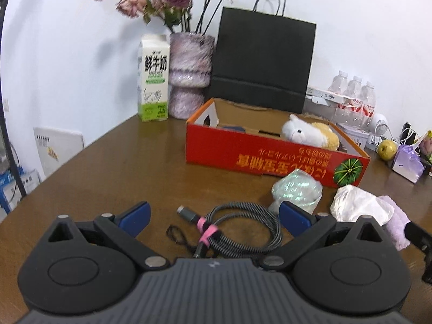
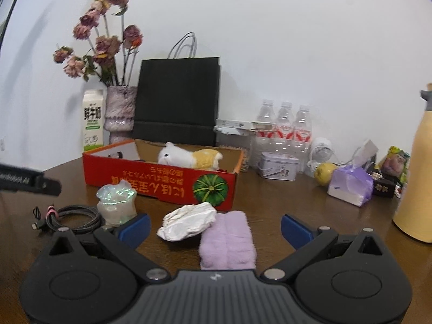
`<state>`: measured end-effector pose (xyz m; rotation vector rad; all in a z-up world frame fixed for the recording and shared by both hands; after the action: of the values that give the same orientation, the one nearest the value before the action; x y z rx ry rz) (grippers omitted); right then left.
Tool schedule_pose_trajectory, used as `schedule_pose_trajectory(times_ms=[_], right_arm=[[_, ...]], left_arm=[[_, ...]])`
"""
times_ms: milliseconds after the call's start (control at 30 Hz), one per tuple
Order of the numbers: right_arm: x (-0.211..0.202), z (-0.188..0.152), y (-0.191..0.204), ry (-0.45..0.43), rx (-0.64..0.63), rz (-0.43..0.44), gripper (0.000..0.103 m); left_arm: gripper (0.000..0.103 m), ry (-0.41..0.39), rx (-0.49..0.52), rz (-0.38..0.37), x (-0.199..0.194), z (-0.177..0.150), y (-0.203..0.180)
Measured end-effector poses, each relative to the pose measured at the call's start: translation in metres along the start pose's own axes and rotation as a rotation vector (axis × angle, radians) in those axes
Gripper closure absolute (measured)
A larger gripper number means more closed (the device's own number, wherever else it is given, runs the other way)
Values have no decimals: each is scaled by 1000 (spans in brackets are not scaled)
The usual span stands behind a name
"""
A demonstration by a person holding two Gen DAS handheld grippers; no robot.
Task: Organize objects
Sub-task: 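Withdraw both grippers from the box back over the table, then grasp the lavender fuzzy cloth with the right gripper while the left grasps the black cable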
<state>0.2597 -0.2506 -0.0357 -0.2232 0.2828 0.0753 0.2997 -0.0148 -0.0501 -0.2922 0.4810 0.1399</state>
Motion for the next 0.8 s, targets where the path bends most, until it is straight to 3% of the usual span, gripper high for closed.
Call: schedule_pose_trajectory(times_ms=[133, 433, 800], right_arm=[[0, -4, -10, 35, 53, -48, 0], [14, -14, -24, 158, 116, -99, 0], [49, -13, -6, 295, 34, -24, 2]], left_arm=[[0, 29, -20, -15, -1, 0, 7], [0, 65, 49, -51, -7, 9, 17], [0, 93, 86, -25, -6, 23, 47]])
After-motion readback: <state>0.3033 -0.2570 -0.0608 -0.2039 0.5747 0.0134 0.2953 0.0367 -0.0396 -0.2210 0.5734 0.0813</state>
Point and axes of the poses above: each gripper's, at about its wrist camera, not at the fingertips, and x roughly the way its jaws point, y to its left, z to its top, the point moved 2 cm from there along x, roughly the way its jaws point, and after that the axes turned 9 degrees about -x, right-handed, at the moved point
